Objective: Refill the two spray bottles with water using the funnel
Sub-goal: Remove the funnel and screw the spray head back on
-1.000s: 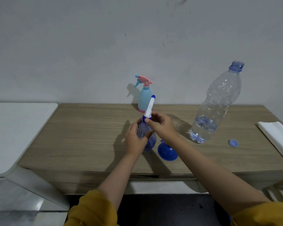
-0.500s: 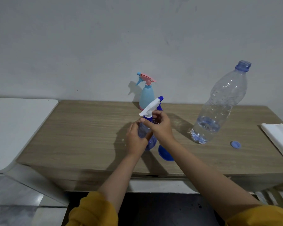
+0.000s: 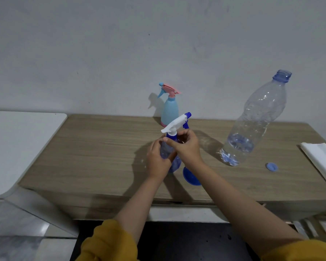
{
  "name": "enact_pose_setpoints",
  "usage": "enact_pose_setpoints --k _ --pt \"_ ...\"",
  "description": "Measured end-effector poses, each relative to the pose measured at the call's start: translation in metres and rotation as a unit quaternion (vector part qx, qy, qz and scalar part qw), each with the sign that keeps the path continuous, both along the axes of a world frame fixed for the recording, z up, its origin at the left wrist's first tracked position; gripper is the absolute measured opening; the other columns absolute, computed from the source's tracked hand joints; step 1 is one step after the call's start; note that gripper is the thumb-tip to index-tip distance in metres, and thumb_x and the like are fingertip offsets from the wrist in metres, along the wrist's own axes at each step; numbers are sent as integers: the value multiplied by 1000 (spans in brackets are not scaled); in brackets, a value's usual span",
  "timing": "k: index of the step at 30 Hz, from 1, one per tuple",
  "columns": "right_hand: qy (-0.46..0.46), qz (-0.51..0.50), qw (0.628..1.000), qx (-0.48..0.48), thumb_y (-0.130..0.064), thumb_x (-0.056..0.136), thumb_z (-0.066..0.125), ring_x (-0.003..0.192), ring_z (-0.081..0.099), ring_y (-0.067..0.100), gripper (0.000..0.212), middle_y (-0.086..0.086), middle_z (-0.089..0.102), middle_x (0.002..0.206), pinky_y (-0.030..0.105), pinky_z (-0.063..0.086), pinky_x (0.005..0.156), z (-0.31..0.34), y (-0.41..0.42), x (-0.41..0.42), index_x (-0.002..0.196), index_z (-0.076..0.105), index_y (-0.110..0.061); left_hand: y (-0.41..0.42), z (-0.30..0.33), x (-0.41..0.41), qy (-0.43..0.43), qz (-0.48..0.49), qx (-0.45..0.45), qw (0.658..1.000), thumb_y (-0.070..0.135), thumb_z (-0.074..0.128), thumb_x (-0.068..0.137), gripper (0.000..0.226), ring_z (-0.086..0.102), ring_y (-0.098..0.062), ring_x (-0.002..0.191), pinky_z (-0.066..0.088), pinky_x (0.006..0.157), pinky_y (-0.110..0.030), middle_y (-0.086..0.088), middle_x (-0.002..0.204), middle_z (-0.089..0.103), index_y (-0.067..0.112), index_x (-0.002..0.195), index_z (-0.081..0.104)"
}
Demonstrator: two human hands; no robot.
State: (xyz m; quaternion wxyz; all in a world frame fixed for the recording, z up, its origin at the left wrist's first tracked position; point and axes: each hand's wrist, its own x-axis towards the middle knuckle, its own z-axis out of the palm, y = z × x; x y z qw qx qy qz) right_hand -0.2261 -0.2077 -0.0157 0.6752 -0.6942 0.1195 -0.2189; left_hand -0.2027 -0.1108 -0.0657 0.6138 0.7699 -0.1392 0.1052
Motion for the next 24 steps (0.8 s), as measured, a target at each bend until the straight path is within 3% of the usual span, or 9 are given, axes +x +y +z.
enact_pose_setpoints --k 3,6,9,14,17,20,24 --pt "-14 22 1000 -18 -7 74 78 98 66 17 32 6 69 105 27 53 86 -1 -1 -1 101 63 -15 1 0 0 -11 5 10 1000 23 81 69 55 59 -13 100 47 82 -24 0 110 65 11 119 59" --pt "2 -1 1000 -3 -8 68 83 91 65 14 36 1 67 96 25 53 81 0 0 -1 92 58 -17 1 2 0 -26 -2 11 1000 18 79 70 46 59 -12 94 50 79 -28 -1 104 64 8 111 61" --pt "-3 13 1000 -18 -10 70 82 99 66 15 41 4 68 105 28 54 87 -1 -1 -1 105 61 -12 1 3 -1 -23 2 16 1000 19 79 70 47 58 -14 96 50 80 -29 0 105 63 9 113 61" --pt "4 -15 1000 0 -7 69 82 89 65 14 35 1 66 93 26 55 82 -1 4 0 94 58 -15 1 5 -3 -19 4 15 1000 17 79 71 47 57 -14 96 49 79 -26 5 103 61 9 114 60" --pt "-9 11 999 -29 -7 77 76 98 67 18 32 6 71 103 34 55 90 -3 0 -1 108 64 -9 2 3 -1 -12 2 13 1000 22 80 70 54 58 -16 101 49 83 -28 4 108 61 10 118 60" --pt "-2 -22 1000 -12 -9 71 82 94 69 23 32 10 72 97 39 57 86 -3 2 2 98 64 -7 1 1 -2 -5 2 12 1000 39 73 66 58 60 -20 99 50 81 -32 0 105 64 10 114 61" --pt "-1 -15 1000 1 -11 72 81 96 68 21 36 9 70 100 34 56 86 -4 3 2 103 62 -7 -1 -2 0 0 12 14 1000 23 81 67 51 60 -23 99 51 81 -38 -6 103 64 7 110 61"
